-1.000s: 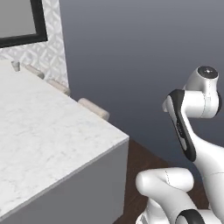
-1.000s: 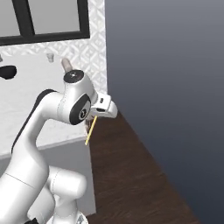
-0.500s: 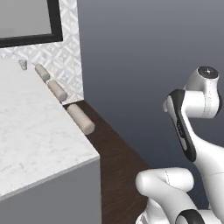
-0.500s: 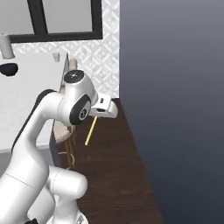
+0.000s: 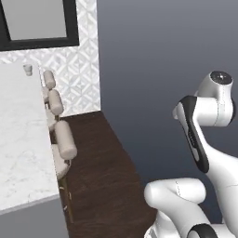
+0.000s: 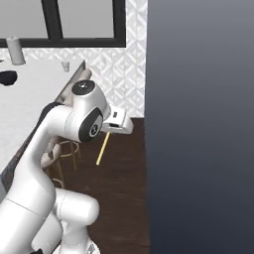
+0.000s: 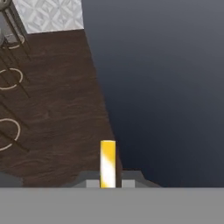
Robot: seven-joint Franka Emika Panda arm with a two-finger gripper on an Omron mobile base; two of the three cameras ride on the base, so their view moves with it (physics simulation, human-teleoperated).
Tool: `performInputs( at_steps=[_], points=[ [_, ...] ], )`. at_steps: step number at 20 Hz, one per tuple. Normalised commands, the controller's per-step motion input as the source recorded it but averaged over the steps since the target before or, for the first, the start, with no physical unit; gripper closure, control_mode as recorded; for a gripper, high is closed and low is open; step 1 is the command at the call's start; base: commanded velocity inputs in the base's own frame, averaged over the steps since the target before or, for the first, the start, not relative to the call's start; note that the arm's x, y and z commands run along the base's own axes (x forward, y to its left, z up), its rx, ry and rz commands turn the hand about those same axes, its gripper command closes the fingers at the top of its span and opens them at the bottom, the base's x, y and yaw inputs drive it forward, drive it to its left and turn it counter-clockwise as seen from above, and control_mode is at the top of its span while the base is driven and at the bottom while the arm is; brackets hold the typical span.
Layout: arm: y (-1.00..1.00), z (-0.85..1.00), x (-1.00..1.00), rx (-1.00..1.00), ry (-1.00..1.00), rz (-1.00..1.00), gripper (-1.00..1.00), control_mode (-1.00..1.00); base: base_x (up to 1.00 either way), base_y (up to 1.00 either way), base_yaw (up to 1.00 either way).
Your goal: Take a straw from the drawer in front and place it inside the glass cup on the dining counter.
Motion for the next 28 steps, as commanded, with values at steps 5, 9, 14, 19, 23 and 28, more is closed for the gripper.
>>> performInputs(
  at_steps=[5, 9, 14, 19, 23, 28],
  points=[
    [0.0, 0.0, 0.0, 0.0, 0.0, 0.0, 1.0, 1.0, 1.0, -0.62, 0.18],
    [0.0, 0.0, 0.0, 0.0, 0.0, 0.0, 1.0, 1.0, 1.0, -0.43, 0.15],
    [0.0, 0.0, 0.0, 0.0, 0.0, 0.0, 1.0, 1.0, 1.0, -0.11, 0.17],
    [0.0, 0.0, 0.0, 0.0, 0.0, 0.0, 1.0, 1.0, 1.0, 0.03, 0.26],
    [0.0, 0.0, 0.0, 0.0, 0.0, 0.0, 1.0, 1.0, 1.0, 0.0, 0.3],
    [0.0, 0.0, 0.0, 0.0, 0.0, 0.0, 1.0, 1.0, 1.0, 0.0, 0.38]
  ],
)
